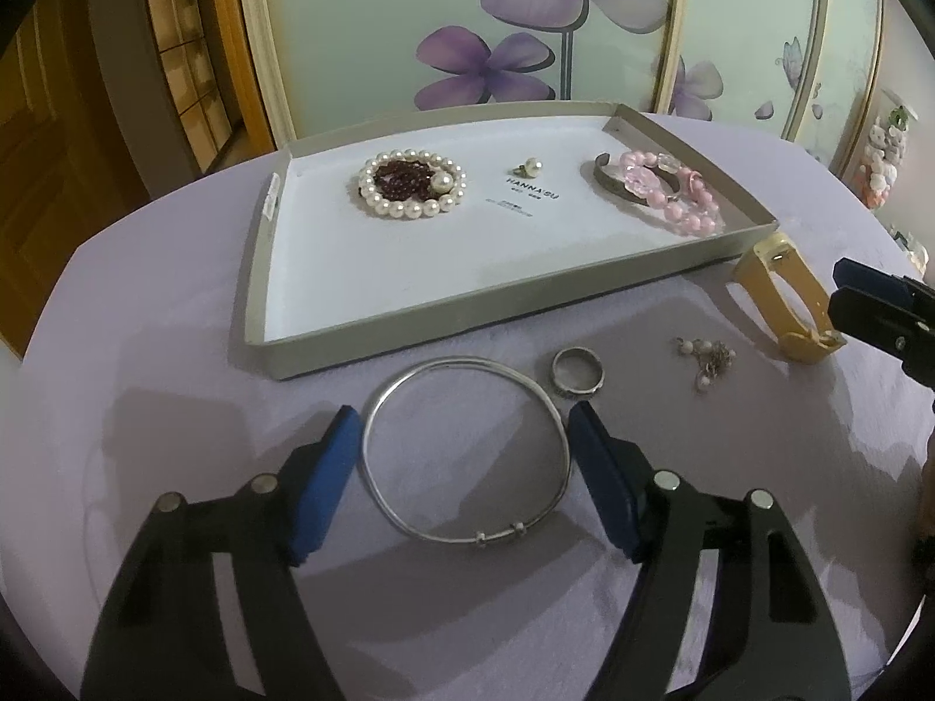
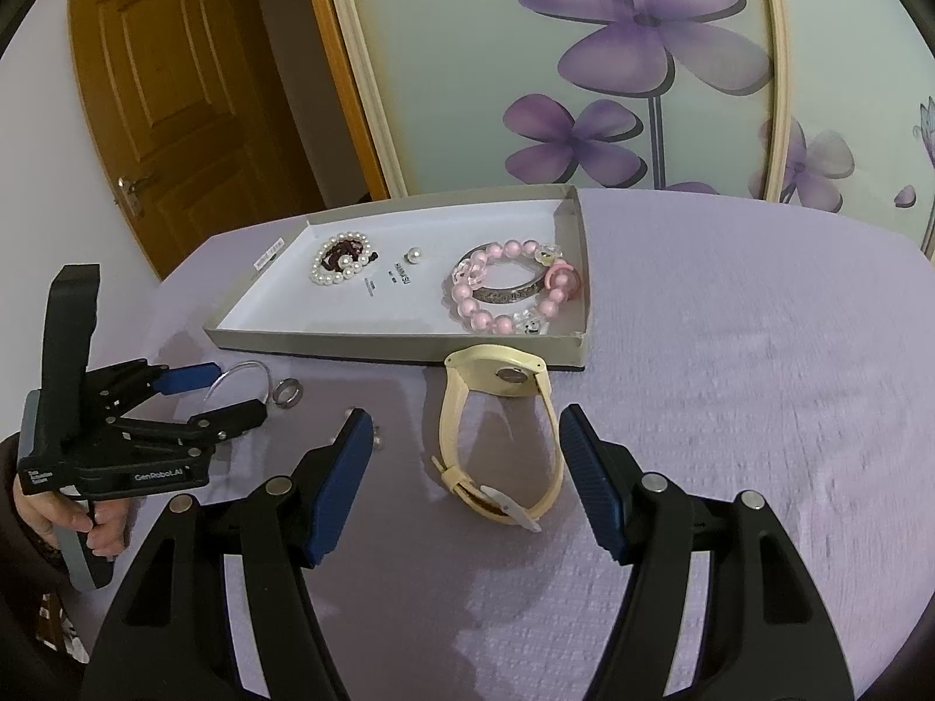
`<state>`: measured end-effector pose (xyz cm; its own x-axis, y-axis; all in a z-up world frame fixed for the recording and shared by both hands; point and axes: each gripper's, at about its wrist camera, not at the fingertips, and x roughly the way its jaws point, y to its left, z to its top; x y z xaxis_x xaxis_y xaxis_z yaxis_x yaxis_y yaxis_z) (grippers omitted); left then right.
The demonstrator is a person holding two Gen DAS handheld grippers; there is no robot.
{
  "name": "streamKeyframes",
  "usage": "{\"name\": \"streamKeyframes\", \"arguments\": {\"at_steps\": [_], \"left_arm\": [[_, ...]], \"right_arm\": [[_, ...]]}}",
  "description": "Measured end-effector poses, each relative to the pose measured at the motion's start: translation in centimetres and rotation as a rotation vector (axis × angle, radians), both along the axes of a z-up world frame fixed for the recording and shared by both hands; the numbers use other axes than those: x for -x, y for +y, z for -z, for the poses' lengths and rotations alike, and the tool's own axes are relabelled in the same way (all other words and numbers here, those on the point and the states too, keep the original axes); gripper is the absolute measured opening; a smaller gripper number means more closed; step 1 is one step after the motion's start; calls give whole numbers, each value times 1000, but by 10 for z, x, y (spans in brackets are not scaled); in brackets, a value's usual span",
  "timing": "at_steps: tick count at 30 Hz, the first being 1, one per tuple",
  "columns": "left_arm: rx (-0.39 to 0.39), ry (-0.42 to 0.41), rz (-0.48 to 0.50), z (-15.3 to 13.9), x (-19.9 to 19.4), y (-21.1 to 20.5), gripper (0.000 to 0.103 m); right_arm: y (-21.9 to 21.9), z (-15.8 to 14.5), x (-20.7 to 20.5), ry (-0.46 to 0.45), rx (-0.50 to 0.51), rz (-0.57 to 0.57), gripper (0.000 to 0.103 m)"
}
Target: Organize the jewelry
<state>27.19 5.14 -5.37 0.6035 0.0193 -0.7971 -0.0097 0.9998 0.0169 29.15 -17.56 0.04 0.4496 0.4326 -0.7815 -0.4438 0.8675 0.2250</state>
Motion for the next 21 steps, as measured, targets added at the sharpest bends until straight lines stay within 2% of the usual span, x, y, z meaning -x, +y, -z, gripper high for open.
{"name": "streamKeyframes", "arguments": {"at_steps": [11, 21], "left_arm": [[-1, -23, -87, -6, 10, 28, 71], [53, -164, -119, -51, 8, 42, 71]], "right_arm": [[-1, 2, -2, -5, 14, 14, 68], [0, 10, -6, 7, 56, 29, 68]]}}
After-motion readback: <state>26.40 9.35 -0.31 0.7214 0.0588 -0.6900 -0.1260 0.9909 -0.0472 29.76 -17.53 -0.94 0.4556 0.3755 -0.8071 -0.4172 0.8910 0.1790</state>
